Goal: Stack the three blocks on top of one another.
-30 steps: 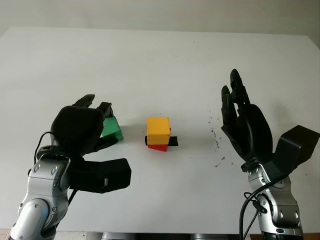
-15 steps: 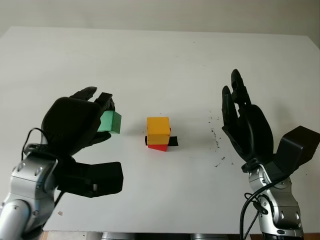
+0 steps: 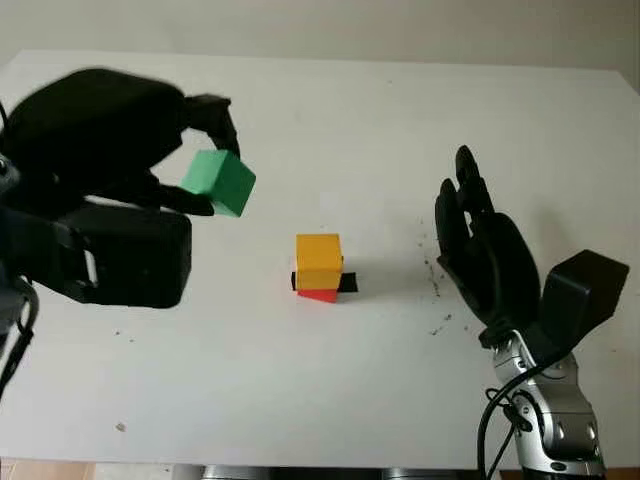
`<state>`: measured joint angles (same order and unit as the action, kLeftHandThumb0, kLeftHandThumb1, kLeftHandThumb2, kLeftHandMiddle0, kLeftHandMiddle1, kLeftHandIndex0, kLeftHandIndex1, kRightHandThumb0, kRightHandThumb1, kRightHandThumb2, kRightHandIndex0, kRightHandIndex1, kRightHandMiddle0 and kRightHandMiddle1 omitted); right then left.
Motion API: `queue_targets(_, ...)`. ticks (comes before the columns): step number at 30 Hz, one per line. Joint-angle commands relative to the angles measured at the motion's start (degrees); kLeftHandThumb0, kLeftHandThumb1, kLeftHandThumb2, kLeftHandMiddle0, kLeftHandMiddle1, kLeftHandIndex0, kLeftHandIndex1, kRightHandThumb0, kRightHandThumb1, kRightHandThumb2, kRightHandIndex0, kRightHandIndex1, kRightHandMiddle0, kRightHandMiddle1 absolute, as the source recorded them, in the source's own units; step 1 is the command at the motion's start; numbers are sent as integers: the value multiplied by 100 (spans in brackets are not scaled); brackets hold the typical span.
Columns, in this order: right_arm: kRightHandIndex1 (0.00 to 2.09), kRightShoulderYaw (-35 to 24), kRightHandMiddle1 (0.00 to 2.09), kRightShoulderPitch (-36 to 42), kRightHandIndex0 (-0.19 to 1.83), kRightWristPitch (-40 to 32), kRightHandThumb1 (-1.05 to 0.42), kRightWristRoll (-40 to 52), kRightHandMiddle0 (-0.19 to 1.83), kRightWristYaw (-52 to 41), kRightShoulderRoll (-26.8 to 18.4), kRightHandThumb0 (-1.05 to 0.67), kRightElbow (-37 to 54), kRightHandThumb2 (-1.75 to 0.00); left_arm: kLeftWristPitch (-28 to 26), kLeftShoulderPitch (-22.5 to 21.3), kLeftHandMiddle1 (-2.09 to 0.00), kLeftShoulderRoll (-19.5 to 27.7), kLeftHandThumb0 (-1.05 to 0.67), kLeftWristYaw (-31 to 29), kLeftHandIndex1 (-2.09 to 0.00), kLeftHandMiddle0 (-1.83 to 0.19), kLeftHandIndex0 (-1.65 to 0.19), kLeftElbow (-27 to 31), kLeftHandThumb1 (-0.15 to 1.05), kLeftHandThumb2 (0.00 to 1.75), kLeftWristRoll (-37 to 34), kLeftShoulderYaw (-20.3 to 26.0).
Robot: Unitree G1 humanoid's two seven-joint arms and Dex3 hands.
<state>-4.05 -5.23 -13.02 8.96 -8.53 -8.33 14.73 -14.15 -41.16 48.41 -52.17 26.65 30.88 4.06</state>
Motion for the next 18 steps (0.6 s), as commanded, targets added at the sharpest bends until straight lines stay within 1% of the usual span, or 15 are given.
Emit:
queue_targets(1,0,18,0,34,-19,53,-105,-7,-19,-21,1,-69,78,-54,-57,-476,-7,145,-34,-114,-94,-50,-57,-124,97,5,-177,-129)
queue_targets(2,0,30,0,33,-19,70,-105,-18,-19,-20,9,-68,62,-54,-192,-657,-7,137,-33,-171,-92,-51,-59,-172,96,5,-239,-189)
queue_targets(4,0,53,0,39,-19,22,-105,-61,-19,47,48,-69,52,-53,-632,-1050,-6,29,-30,-309,-89,-52,-59,-249,97,5,-382,-347)
queue_targets(6,0,88,0,49,-19,-12,-105,-104,-19,99,74,-69,56,-52,-1013,-1232,-6,-45,-29,-355,-87,-52,-59,-262,97,5,-519,-428)
queue_targets(7,0,107,0,64,-19,52,-105,-135,-19,108,86,-70,29,-52,-1326,-1213,-6,-226,-29,-319,-86,-52,-59,-267,97,6,-751,-350)
queue_targets(9,0,137,0,100,-19,98,-105,-185,-19,146,113,-69,23,-52,-1766,-1095,-5,-529,-24,-207,-98,-49,-54,-296,99,5,-1251,-165)
queue_targets(11,0,148,0,132,-19,77,-105,-210,-19,187,145,-69,56,-52,-1954,-952,-5,-690,-28,-71,-110,-45,-52,-335,98,5,-1668,-45)
queue_targets(14,0,130,0,159,-19,93,-105,-191,-19,178,153,-69,66,-51,-2150,-654,-4,-912,-33,177,-114,-43,-53,-341,96,5,-2160,47)
queue_targets(15,0,126,0,163,-19,96,-105,-188,-19,176,149,-70,65,-50,-2221,-563,-4,-965,-35,256,-120,-40,-50,-329,97,5,-2298,67)
queue_targets(18,0,122,0,185,-19,77,-105,-210,-19,182,126,-70,103,-50,-2560,-212,-2,-994,-33,414,-126,-34,-46,-126,99,6,-2663,90)
